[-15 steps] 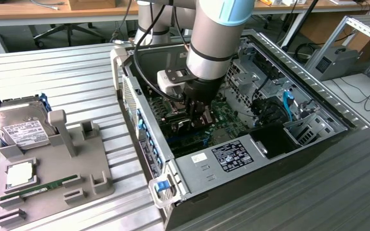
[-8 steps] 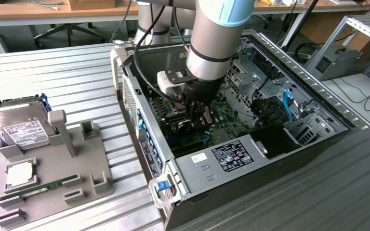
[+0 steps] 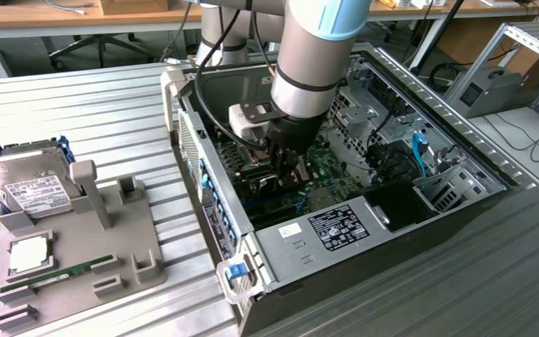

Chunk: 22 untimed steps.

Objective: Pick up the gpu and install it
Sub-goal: 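Insert the gpu into the slot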

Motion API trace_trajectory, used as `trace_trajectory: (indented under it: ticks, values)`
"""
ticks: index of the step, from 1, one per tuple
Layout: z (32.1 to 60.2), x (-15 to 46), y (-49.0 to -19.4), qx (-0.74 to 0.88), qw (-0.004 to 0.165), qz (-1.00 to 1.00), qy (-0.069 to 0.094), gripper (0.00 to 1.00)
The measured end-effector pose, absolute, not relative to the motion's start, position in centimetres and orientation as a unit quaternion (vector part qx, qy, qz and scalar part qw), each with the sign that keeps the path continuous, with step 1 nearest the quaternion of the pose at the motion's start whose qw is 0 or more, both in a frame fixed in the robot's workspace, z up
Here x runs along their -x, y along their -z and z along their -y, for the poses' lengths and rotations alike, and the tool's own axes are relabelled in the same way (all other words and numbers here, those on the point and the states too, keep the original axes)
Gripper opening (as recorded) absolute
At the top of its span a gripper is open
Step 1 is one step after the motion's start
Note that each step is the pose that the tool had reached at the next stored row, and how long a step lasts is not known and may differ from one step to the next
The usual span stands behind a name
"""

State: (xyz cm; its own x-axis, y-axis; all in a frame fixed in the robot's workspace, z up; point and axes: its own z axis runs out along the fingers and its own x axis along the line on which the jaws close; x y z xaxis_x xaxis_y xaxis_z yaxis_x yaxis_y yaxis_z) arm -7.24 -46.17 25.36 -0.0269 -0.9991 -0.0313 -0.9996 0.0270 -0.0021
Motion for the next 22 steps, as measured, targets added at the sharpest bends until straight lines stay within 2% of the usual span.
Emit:
trace_trajectory:
  ticks: [19, 20, 22]
  values:
    - [46.1, 7.2, -24.9, 0.697, 0.013, -0.717, -0.011, 0.27]
    - [46.2, 7.2, -25.0, 0.697, 0.012, -0.716, -0.01, 0.47]
    - [46.1, 7.2, -27.1, 0.697, 0.013, -0.716, -0.01, 0.47]
